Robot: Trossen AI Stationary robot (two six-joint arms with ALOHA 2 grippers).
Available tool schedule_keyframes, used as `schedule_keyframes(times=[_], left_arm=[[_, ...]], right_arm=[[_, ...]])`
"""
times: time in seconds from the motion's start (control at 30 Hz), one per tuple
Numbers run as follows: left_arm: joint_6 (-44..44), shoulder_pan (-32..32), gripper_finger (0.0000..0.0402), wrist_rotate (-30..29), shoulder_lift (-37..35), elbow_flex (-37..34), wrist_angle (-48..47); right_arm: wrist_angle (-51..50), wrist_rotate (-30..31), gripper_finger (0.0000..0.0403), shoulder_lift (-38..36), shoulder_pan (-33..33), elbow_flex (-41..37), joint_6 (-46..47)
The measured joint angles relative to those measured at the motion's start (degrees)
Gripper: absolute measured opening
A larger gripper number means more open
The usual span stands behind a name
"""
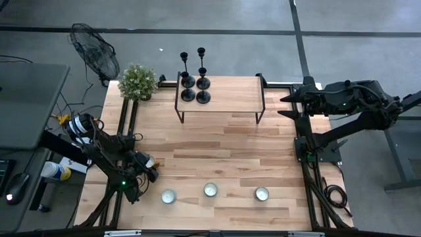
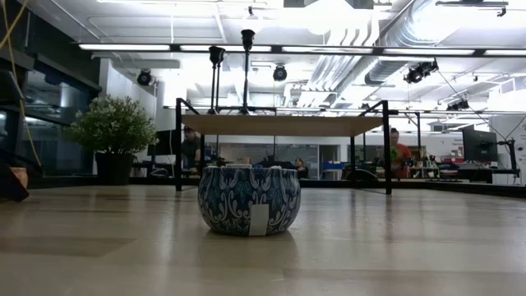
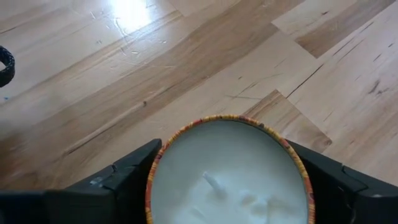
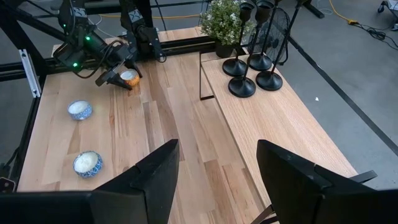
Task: Pick & Place candle stick holders
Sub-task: Put the orange scented candle on the shelf
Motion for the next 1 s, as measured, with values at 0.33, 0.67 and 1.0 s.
schedule_keyframes(times=[0.33, 0.67, 1.0], left_arm=[[-0.02, 0.00, 0.0305, 0.32, -0.02, 0.02, -0.08], [0.02, 0.04, 0.0292, 0.82, -0.02, 2.36, -2.06], [0.04, 0.27, 0.0288, 1.16, -0.02, 6.16, -7.74]], right_arm=[[0.00, 0.00, 0.0208, 0.02, 0.02, 0.00, 0.00], [0.00, 0.00, 0.0208, 0.02, 0.01, 0.00, 0.00], [0.00, 0.00, 0.0208, 0.01, 0.01, 0.00, 0.00]])
